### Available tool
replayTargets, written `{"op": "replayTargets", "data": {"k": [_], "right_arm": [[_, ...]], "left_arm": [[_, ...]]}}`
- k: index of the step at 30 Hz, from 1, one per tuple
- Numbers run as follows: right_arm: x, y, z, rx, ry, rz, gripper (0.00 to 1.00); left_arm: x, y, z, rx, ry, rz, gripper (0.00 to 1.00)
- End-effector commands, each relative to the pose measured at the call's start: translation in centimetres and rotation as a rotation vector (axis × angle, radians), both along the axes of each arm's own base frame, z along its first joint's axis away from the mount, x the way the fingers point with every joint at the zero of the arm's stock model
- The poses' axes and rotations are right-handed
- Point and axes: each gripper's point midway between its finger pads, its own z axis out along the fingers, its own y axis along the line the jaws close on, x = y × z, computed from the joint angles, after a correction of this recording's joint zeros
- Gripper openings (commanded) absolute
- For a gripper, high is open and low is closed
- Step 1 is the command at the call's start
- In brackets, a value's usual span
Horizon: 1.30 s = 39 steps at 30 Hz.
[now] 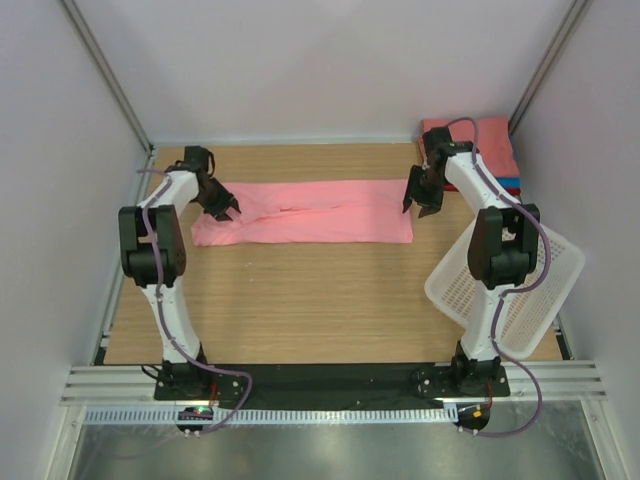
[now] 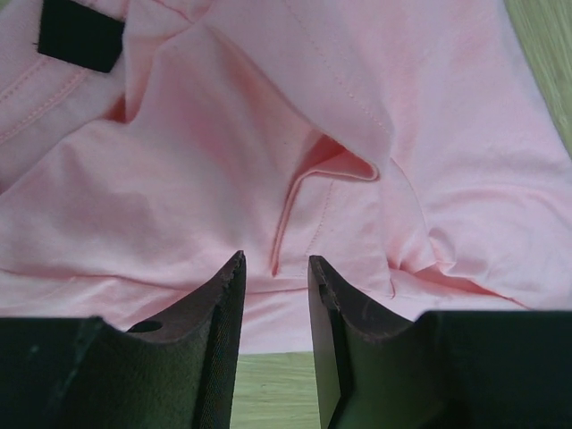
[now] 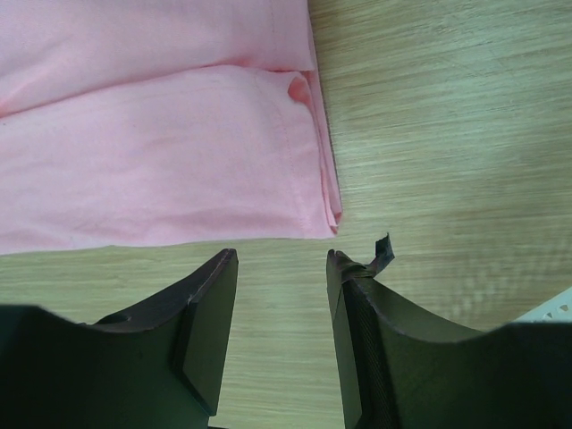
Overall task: Fold and stack the t-shirts
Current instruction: Fold the tshirt
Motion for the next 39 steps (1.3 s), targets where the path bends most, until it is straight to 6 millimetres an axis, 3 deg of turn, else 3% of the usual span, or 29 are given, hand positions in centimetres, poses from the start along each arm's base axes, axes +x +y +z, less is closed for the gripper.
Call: {"op": "replayTargets", "data": {"k": [1,4,6,16,27,33,39], "right_arm": [[0.3,0.4,2.4,0.024,-0.070,0.002,0.51],[0.3,0.6,2.5,0.029,-0.073,0.001,0.51],[0.3,0.5,2.4,0.028,-0.071,0.001,0.51],[0.3,0.5,2.4,0.027,-0.072,0.009,0.51],[0.5,0.7,2.2,0.035,-0.069,0.017,0.51],[0.7,0.9,2.0,0.040,-0.063,0.017,0.51],[0.8,0.9,1.9,0.042,-0.061,0.018,0.51]], "left_arm": [[1.3,-1.1,1.7,-0.013,-0.090,-0.049,0.35],[1.2,-0.7,1.7,0.014,-0.091,-0.044,0.36],[0.9,-2.4,1.4,0.021,-0.082,-0.080,0.36],[0.6,-3.4,-0.8,0.044,-0.018,-0.066,0.36],[-0.1,-2.6,-0.1,0.140,0.013,-0.045,0.36],[-0.8,-1.2,0.2,0.220,0.031,-0.020,0.36],[-0.1,-1.8,-0.2,0.190,0.021,-0.027,0.34]]}}
